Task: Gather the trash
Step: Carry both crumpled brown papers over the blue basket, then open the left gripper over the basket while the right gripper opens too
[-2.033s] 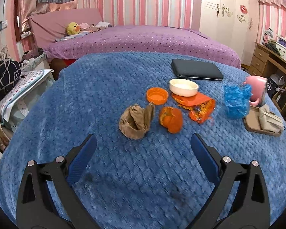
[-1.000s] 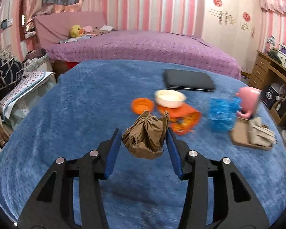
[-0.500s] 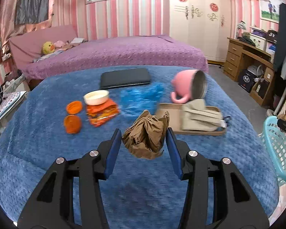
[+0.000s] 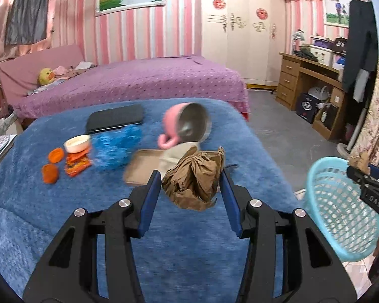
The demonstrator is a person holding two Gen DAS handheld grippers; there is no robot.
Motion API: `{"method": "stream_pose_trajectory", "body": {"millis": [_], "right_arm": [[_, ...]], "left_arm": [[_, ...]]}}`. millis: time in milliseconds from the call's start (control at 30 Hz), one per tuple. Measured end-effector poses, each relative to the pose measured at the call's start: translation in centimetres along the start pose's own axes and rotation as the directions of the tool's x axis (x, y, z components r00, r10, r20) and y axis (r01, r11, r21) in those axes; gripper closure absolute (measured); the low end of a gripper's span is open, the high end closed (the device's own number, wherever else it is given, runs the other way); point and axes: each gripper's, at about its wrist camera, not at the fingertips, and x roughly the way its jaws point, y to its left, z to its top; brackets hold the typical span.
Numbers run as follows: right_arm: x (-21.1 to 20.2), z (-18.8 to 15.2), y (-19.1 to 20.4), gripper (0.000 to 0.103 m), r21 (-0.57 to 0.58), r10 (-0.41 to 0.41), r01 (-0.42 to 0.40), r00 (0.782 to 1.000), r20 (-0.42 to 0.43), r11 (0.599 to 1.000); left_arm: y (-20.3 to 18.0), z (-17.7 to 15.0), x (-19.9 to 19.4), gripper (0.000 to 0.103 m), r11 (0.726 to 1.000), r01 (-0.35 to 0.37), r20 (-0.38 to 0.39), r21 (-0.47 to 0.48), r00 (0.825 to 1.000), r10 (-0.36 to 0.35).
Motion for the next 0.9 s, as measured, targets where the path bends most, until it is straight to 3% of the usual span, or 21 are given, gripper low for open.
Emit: {"method": "stream_pose_trajectory", "body": {"millis": [333,667,900], "right_arm": [[-0.8,-1.5,-5.6,0.057,0.058,-0.026,0.026,1.0,-0.004,0.998],[-0.6,-2.2,-8.1,0.057,0.055,-0.05,0.052,0.998,-0.021,0.997],[-0.7,-2.5,-10.2,0.057,0.101,-0.079,0.08,0.997,-0.021,0.992]], "left_arm": [[-7.3,-0.7,-0.1,0.056,0.995,0.096,-0.021,0.024,0.995,-0.095],[-13.1,-2.2,1.7,0.056,0.979,0.194,-0.096,0.054,0.977,-0.188],[-17.2,-1.6,1.8,0.055,0.966,0.241,-0.086,0.096,0.969,-0.233]]}}
